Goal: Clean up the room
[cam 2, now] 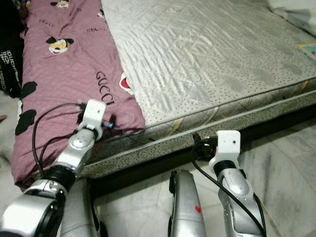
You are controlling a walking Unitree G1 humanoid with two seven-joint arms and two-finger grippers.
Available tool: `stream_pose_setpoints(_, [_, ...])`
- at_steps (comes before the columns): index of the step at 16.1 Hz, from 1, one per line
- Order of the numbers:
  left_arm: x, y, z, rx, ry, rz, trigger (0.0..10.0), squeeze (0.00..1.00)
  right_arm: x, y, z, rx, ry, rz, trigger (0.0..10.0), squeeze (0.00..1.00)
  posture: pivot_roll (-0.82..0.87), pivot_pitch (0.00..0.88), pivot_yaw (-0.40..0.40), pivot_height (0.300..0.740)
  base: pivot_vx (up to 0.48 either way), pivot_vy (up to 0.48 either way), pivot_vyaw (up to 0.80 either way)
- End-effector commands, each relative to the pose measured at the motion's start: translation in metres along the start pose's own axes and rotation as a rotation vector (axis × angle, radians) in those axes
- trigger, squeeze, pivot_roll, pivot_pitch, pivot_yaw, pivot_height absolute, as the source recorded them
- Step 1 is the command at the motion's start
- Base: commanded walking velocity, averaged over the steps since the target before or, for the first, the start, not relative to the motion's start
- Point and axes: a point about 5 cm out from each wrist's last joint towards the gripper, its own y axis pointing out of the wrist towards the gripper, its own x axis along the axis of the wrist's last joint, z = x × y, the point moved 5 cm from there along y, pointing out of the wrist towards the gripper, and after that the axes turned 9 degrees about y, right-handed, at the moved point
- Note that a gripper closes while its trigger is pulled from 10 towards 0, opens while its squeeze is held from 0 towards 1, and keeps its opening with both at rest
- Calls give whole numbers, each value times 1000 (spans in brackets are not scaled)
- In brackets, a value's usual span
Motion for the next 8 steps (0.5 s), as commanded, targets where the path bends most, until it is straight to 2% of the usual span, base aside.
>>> stream_pose_setpoints(1, [-27, -5, -25, -130, 27, 104, 10000, 0, 1, -4, -3, -3, -6, 6, 10000, 0, -149, 118, -15, 498, 0, 0, 0])
stream_pose_setpoints(2, [-37, -11, -49, -256, 80, 136, 10000, 0, 1, -3, -3, -1, -11, 9, 10000, 0, -151, 118, -18, 498, 0, 0, 0])
stream_pose_setpoints(4, [-40, -18, -80, -388, 190, 131, 10000, 0, 1, -3, -1, 6, -16, 10, 10000, 0, -150, 116, -19, 498, 0, 0, 0])
stream_pose_setpoints(6, [-27, -23, -112, -491, 199, 83, 10000, 0, 2, 0, 1, 9, -15, 7, 10000, 0, -145, 110, -17, 498, 0, 0, 0])
stream_pose_setpoints(8, [-19, -22, -116, -471, 232, 45, 10000, 0, 3, 2, 4, 12, -12, 3, 10000, 0, -142, 106, -15, 498, 0, 0, 0])
